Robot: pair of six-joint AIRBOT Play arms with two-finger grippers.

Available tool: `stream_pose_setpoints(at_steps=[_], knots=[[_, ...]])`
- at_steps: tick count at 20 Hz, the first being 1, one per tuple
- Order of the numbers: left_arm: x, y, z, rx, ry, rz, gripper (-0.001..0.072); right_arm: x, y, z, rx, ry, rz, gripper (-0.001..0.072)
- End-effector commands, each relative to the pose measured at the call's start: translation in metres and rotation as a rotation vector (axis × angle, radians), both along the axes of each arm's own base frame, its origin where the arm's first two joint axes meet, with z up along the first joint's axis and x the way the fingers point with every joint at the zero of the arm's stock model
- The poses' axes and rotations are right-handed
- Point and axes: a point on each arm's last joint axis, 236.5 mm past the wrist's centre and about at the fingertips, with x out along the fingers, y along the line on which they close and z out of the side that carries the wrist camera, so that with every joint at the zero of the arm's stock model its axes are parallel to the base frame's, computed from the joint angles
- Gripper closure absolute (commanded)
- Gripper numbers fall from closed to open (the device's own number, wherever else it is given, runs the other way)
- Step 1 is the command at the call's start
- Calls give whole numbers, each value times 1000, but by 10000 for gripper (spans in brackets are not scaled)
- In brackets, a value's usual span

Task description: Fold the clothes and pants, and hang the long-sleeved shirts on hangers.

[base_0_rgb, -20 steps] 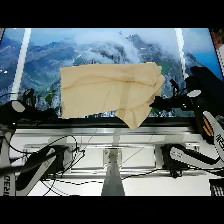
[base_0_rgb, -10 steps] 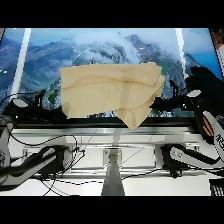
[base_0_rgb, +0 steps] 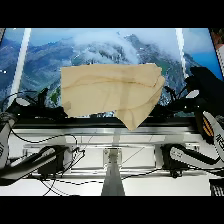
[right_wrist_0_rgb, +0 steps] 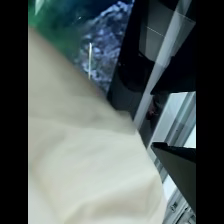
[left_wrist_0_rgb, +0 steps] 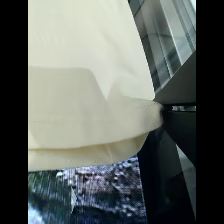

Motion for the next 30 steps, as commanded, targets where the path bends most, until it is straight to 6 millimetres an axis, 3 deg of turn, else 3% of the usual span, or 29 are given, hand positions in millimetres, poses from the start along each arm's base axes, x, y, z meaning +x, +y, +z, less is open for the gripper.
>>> stream_pose_setpoints(at_steps=[1, 3, 5, 8, 10, 12, 14, 18, 20, 22, 25, 27, 30], knots=[[16, 10, -5, 49, -73, 8, 691, -11, 8, 4, 36, 46, -13, 359], [21, 6, -3, 25, -82, 30, 691, -15, 24, 2, 88, 63, -58, 359], [24, 2, -1, 9, -97, 32, 691, -16, 32, -12, 78, 49, -102, 360], [24, 1, 0, 3, -99, 32, 692, 0, 42, -22, 61, -19, -157, 395], [24, -2, 2, -11, -93, 30, 692, 12, 47, -19, 57, -80, -125, 614], [23, -3, 5, -21, -88, 20, 692, 25, 44, -15, 45, -122, -118, 692], [26, -5, 14, -36, -91, 3, 693, 34, 44, -6, 48, -144, -95, 703], [36, 1, 63, -5, -213, -175, 693, 43, 48, 36, 76, -219, -20, 704], [59, 8, 99, 39, -342, -162, 693, 54, 50, 75, 87, -318, -21, 703], [76, 1, 135, 27, -464, -135, 693, 72, 52, 123, 93, -481, -47, 704], [109, -2, 168, 6, -626, -27, 693, 114, 41, 181, 81, -703, -216, 705], [136, 6, 179, 6, -701, 91, 697, 144, 29, 195, 51, -799, -304, 705], [164, 17, 164, 55, -711, 170, 697, 184, 32, 188, 12, -855, -353, 706]])
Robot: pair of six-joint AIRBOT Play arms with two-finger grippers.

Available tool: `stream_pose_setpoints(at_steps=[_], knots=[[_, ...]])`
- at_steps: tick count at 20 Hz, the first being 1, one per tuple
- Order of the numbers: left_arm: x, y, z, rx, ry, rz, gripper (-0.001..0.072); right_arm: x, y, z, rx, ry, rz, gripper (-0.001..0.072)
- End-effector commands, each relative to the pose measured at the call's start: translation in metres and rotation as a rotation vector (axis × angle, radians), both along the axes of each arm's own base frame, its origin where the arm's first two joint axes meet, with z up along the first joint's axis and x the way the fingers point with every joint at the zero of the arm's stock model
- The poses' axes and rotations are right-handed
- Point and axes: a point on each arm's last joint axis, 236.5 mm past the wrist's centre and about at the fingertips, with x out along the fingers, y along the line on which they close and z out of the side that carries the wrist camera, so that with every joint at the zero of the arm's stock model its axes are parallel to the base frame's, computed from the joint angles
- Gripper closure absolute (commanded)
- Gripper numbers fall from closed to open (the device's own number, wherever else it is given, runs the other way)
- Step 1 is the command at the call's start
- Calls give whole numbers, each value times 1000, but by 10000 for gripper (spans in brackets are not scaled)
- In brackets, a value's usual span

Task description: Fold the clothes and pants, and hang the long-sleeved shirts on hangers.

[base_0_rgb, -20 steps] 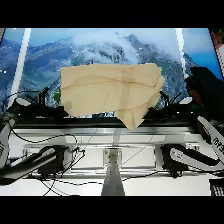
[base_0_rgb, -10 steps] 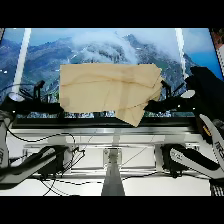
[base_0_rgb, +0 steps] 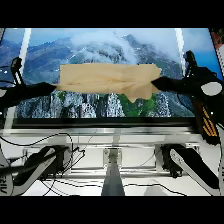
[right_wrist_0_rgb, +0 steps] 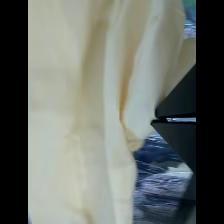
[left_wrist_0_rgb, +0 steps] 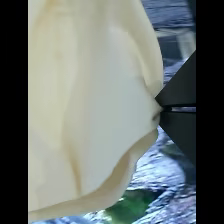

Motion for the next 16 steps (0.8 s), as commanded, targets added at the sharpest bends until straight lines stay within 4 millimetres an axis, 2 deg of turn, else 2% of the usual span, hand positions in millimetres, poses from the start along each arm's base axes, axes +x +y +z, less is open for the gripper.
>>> stream_pose_setpoints(at_steps=[1, 5, 10, 13, 16], knots=[[42, 13, 0, -12, -67, 143, 698, 55, -1, 11, -14, -109, -113, 706], [94, 21, -7, 24, -86, 157, 698, 122, 1, -11, -27, -90, -149, 706], [157, 25, -42, 74, -19, 128, 699, 192, -4, -40, -45, -89, -186, 706], [179, 19, -52, 75, -20, 112, 697, 214, -21, -62, -86, -112, -255, 705], [192, 22, -51, 93, -63, 143, 679, 220, -30, -82, -118, -107, -282, 702]])
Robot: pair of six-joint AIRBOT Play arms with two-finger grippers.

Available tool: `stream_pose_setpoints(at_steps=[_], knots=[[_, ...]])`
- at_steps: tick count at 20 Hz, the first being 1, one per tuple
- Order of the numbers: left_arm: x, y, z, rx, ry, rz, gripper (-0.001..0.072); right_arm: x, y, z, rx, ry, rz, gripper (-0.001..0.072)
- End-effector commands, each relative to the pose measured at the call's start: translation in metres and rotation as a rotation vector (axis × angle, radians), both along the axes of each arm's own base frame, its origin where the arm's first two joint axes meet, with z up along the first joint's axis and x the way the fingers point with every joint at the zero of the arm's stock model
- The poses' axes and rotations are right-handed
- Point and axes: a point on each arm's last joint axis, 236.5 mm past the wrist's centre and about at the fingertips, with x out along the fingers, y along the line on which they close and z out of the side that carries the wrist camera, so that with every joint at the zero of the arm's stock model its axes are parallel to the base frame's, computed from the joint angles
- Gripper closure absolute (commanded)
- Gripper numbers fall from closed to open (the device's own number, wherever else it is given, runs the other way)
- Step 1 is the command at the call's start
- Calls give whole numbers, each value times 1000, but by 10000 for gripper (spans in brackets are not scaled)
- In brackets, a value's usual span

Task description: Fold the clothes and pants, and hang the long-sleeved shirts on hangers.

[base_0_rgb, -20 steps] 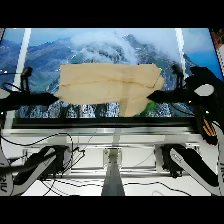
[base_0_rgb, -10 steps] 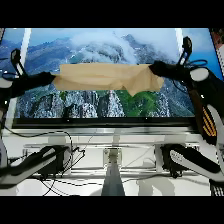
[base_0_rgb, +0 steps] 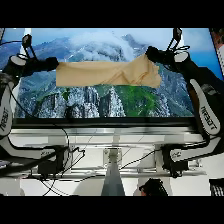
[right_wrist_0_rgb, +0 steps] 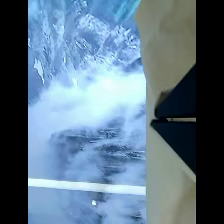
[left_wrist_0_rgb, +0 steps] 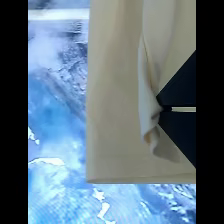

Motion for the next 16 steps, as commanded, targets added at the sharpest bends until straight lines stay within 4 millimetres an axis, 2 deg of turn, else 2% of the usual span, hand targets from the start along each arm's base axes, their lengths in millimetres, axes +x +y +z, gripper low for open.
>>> stream_pose_setpoints(at_steps=[1, 2, 3, 6, 9, 12, 14, 16], knots=[[17, 1, -3, 23, -29, 12, 499, 14, -13, -22, -56, -8, -34, 590], [15, 0, -5, 22, -21, 5, 136, 13, -13, -24, -75, -7, -22, 275], [11, -4, -6, 14, -4, -9, 5, 12, -13, -24, -84, -7, -15, 97], [-17, 6, -23, 44, 113, -78, 4, 4, -11, -26, -80, 26, 21, 88], [-48, 32, -37, -10, 259, -25, 13, -4, -11, -34, -94, 63, 57, 89], [-62, 48, -50, -50, 324, 0, 14, -24, 1, -46, -105, 138, 146, 89], [-68, 43, -66, -76, 370, -14, 13, -37, 7, -53, -99, 185, 193, 89], [-65, 21, -76, -109, 369, -77, 42, -41, 11, -54, -92, 203, 209, 89]])
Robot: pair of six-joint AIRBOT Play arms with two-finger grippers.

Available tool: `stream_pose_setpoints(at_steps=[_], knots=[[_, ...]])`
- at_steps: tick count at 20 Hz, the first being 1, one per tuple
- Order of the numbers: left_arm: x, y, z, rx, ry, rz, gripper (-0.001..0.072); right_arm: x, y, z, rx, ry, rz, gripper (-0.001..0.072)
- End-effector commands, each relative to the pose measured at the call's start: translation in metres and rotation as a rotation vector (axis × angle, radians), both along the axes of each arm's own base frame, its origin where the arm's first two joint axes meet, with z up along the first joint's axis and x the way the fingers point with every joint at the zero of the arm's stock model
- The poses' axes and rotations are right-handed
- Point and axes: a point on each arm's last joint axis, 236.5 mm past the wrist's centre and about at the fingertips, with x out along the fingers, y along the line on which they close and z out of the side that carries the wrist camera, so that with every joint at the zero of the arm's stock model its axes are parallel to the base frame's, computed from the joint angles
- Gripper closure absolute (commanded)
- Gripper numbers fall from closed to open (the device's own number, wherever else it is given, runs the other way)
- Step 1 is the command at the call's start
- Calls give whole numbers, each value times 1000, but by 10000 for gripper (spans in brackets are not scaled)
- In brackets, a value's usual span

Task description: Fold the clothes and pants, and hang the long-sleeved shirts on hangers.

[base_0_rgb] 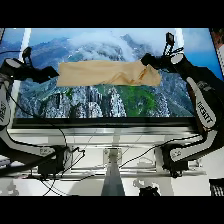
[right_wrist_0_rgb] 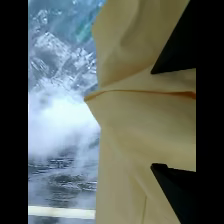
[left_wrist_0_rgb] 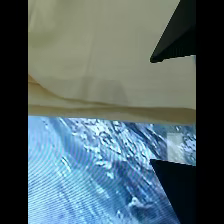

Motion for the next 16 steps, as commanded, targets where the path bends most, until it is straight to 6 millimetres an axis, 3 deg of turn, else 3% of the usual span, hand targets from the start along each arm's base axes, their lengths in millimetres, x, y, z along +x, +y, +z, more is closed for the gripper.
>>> stream_pose_setpoints(at_steps=[1, 6, 7, 8, 9, 10, 11, 12, 14, 16], knots=[[-5, -28, -17, -64, 29, -89, 135, -16, 9, -7, 3, 60, 59, 90], [7, -58, -31, -23, -5, -150, 205, -24, 29, -5, 8, 74, 116, 93], [9, -63, -30, -18, -13, -157, 419, -24, 36, -1, 10, 68, 131, 94], [10, -66, -27, -17, -20, -165, 686, -23, 43, 4, 11, 58, 146, 99], [9, -69, -18, -17, -29, -179, 693, -21, 52, 11, 11, 42, 161, 202], [11, -70, -5, -15, -48, -189, 694, -18, 61, 18, 11, 23, 177, 392], [14, -70, 12, -9, -81, -194, 694, -16, 72, 26, 11, 1, 196, 637], [18, -70, 36, 3, -127, -197, 694, -16, 85, 34, 13, -16, 220, 704], [15, -72, 85, 44, -218, -224, 695, -20, 116, 48, 24, -43, 268, 704], [-7, -89, 134, 52, -272, -292, 695, -30, 152, 55, 47, -44, 309, 705]])
